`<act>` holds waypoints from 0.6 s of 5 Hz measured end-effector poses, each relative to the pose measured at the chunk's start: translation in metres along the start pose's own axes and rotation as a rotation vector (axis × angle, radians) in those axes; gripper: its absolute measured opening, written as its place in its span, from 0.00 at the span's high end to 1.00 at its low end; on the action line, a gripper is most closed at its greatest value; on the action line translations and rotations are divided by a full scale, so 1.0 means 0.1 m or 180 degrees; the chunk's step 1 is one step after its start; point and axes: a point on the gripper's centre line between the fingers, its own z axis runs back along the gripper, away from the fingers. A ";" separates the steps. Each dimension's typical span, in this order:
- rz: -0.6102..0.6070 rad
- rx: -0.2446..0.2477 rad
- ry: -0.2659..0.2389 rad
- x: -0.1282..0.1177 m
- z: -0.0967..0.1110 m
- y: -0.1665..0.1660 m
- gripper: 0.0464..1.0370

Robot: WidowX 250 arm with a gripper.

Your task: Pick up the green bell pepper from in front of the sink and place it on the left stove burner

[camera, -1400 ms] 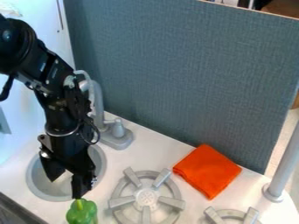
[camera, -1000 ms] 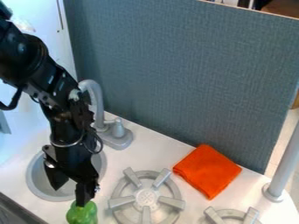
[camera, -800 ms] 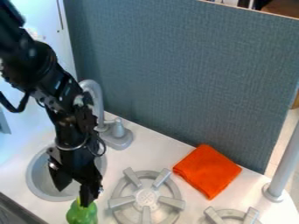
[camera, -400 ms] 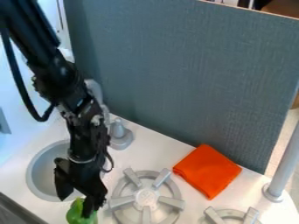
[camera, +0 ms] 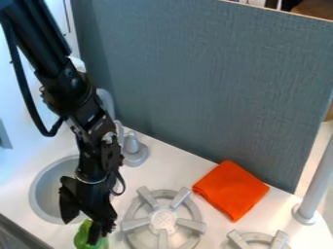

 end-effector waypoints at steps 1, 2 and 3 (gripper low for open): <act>-0.0076 -0.0005 0.0006 -0.01 -0.01 0.00 0.33; -0.0104 -0.0056 0.0036 -0.02 -0.05 -0.02 0.60; -0.0073 -0.0110 0.0051 0.02 -0.06 -0.01 0.78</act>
